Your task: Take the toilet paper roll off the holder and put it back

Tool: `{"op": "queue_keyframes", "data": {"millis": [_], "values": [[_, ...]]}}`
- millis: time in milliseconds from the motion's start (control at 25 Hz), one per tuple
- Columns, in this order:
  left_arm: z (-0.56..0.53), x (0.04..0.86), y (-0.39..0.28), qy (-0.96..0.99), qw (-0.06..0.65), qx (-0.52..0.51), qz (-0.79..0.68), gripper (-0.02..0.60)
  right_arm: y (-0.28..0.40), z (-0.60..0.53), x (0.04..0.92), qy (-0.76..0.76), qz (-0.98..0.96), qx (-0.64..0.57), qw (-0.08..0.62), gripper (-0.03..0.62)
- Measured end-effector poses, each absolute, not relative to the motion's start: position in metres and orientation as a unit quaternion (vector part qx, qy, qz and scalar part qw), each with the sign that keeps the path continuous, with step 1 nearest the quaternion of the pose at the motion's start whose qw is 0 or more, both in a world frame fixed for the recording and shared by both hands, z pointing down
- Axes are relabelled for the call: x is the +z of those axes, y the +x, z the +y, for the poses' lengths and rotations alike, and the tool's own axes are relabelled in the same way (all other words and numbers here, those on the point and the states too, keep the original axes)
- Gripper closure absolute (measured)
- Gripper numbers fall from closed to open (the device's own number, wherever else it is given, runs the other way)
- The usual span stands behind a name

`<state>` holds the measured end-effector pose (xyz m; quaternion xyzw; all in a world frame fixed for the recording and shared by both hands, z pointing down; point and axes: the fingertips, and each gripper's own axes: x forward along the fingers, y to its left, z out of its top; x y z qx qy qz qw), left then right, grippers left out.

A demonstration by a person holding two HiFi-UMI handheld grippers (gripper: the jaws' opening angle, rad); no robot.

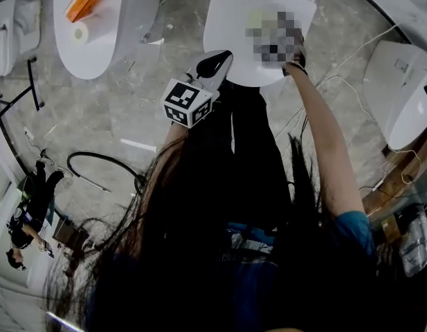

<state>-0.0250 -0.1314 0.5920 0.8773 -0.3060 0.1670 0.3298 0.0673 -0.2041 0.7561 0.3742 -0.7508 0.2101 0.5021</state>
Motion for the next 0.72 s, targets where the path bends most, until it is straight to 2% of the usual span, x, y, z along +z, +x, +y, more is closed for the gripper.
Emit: {"op": "queue_keyframes", "data": {"millis": [520, 720], "values": [[-0.139, 0.598, -0.038, 0.867, 0.34, 0.159, -0.328, 0.581, 0.059, -0.203, 0.783, 0.398, -0.74, 0.22, 0.495, 0.138], [-0.138, 0.599, -0.036, 0.867, 0.341, 0.16, -0.327, 0.581, 0.061, -0.2, 0.788, 0.382, -0.726, 0.224, 0.525, 0.137]]}}
